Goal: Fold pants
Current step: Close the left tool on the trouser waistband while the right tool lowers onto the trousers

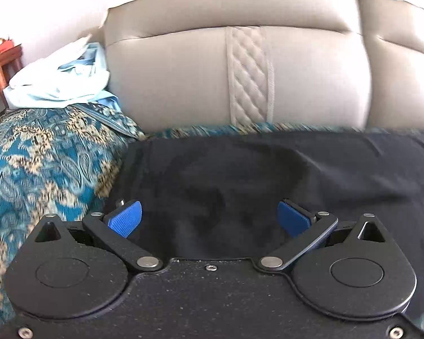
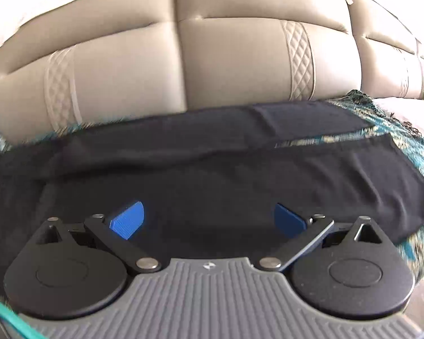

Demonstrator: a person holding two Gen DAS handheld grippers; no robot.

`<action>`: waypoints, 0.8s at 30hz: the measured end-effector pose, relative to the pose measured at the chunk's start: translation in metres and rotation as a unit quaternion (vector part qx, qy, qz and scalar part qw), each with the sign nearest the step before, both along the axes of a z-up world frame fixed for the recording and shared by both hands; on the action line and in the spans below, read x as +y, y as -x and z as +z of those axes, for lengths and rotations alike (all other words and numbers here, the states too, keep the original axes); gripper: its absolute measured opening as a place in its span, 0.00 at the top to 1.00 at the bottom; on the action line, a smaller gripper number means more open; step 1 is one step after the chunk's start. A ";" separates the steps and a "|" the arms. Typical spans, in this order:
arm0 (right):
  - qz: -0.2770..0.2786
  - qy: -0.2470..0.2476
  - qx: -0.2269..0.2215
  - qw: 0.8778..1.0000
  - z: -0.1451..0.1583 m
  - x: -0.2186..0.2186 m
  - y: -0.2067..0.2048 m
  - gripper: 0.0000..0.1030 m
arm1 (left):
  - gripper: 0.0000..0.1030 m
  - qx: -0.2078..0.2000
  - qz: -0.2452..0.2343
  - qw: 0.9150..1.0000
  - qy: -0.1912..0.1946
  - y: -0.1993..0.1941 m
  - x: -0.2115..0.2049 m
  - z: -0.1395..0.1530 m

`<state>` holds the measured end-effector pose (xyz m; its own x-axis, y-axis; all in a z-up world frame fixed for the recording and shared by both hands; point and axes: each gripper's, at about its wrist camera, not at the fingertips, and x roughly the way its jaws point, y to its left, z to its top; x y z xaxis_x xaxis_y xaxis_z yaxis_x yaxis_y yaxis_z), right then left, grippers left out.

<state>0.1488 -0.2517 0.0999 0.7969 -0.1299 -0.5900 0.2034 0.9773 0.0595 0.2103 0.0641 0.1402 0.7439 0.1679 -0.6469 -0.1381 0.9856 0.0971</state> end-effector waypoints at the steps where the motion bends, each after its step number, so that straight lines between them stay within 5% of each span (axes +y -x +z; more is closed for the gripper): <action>1: -0.009 -0.006 0.001 1.000 0.003 -0.005 -0.012 0.00 | 0.00 0.002 0.015 1.000 0.009 -0.018 0.006 0.001; 5: -0.035 -0.040 0.000 0.999 0.012 -0.024 -0.058 0.00 | 0.00 -0.002 0.070 0.996 0.052 -0.079 0.035 -0.004; 13: -0.064 -0.058 0.012 0.996 0.012 -0.047 -0.145 0.00 | 0.00 0.028 0.194 0.979 0.052 -0.181 0.084 -0.050; 24: -0.086 -0.047 0.021 0.995 -0.007 -0.049 -0.209 0.00 | 0.00 0.053 0.300 0.949 0.077 -0.251 0.123 -0.109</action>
<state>0.3577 -0.3006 0.0929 0.7417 -0.2047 -0.6388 0.3719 0.9180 0.1377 0.4610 0.1867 0.0311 0.4740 0.4388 -0.7634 -0.6767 0.7363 0.0031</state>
